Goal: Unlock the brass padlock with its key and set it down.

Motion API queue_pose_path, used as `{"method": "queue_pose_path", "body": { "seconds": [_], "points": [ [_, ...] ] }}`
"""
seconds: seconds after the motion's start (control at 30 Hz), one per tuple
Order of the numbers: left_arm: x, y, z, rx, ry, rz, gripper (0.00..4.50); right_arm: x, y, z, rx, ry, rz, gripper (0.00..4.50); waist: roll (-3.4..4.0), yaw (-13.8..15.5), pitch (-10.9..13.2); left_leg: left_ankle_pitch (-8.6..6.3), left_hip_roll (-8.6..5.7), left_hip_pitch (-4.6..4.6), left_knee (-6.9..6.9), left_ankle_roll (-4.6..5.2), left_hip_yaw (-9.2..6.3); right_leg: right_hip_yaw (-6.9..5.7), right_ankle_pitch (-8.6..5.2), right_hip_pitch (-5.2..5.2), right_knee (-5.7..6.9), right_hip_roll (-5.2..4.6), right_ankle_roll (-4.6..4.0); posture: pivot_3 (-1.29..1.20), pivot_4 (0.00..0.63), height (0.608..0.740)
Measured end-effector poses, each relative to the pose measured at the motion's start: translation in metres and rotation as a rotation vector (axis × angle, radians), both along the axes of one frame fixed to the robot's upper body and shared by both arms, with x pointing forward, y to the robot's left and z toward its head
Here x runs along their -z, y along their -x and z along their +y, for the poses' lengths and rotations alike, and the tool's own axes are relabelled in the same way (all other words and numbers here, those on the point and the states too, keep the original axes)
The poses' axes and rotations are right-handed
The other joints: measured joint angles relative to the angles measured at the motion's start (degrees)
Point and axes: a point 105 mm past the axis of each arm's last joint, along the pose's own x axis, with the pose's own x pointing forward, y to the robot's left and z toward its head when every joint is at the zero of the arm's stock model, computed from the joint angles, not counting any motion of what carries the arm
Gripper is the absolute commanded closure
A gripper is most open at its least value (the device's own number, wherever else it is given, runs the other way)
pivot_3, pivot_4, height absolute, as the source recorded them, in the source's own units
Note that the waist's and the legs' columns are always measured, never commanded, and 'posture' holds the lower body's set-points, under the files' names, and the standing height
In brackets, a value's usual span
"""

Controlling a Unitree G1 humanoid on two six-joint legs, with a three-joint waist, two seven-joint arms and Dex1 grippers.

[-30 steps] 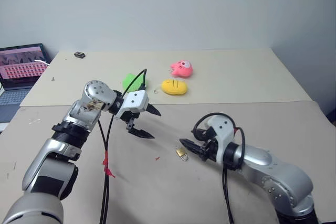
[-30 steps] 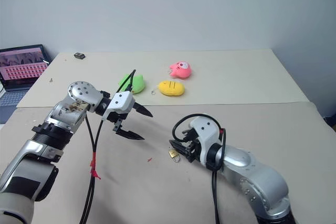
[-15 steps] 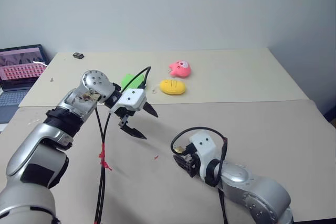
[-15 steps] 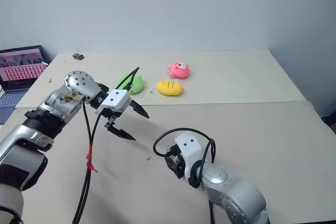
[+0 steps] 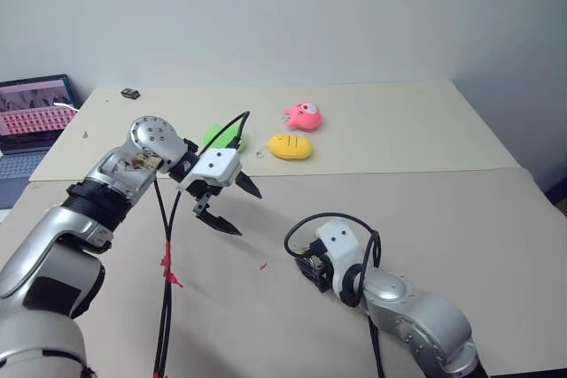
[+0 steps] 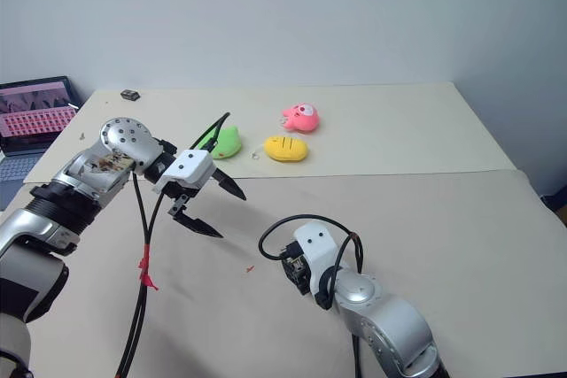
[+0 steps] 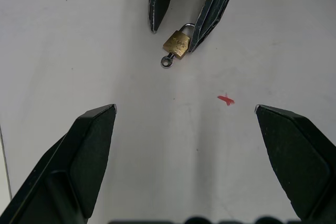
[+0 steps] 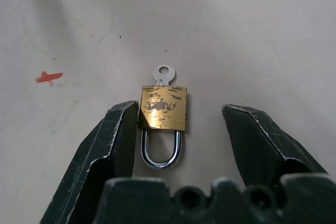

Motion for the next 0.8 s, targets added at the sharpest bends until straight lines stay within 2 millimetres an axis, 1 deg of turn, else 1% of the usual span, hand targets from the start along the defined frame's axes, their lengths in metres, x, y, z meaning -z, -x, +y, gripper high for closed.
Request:
{"method": "queue_pose_path", "body": {
  "seconds": [0.37, 0.4, 0.47, 0.57, 0.8],
  "points": [
    [-0.0044, -0.0012, -0.0002, 0.006, -0.014, -0.015, 0.00, 0.0042, 0.0042, 0.0017, -0.043, 0.034, -0.008, 1.40, 0.00, 0.0, 0.0, 0.00, 0.00, 0.03, 0.02, 0.00, -0.01, -0.01, 0.00, 0.01, 0.06, 0.00, 0.00, 0.00, 0.150, 0.655],
    [-0.0042, -0.0012, -0.0001, 0.006, -0.015, -0.014, 0.00, 0.0043, 0.0043, 0.0014, -0.047, 0.038, -0.010, 1.93, 0.00, 0.0, 0.0, 0.00, 0.00, 0.03, 0.02, 0.00, -0.02, -0.02, 0.00, 0.01, 0.07, 0.01, -0.01, 0.00, 0.150, 0.655],
    [-0.0041, -0.0012, 0.0007, 0.004, -0.017, -0.014, 0.00, 0.0046, 0.0044, 0.0013, -0.053, 0.045, -0.012, 2.51, -0.01, 0.0, 0.0, 0.00, 0.00, 0.03, 0.02, 0.01, -0.03, -0.02, 0.01, 0.01, 0.07, 0.01, -0.03, 0.00, 0.150, 0.655],
    [-0.0053, -0.0016, 0.0012, 0.003, -0.019, -0.018, 0.00, 0.0037, 0.0036, 0.0024, -0.059, 0.052, -0.021, 3.55, -0.01, -0.1, 0.0, 0.00, 0.00, 0.04, 0.03, 0.01, -0.03, -0.02, 0.01, 0.01, 0.07, 0.01, -0.04, 0.00, 0.150, 0.655],
    [-0.0060, -0.0019, 0.0018, -0.001, -0.020, -0.018, 0.00, 0.0037, 0.0024, 0.0020, -0.074, 0.071, -0.029, 3.59, -0.01, -0.1, 0.0, 0.00, 0.00, 0.05, 0.06, 0.01, -0.03, -0.02, 0.01, 0.02, 0.10, 0.01, -0.03, 0.00, 0.150, 0.655]
  ]
}}
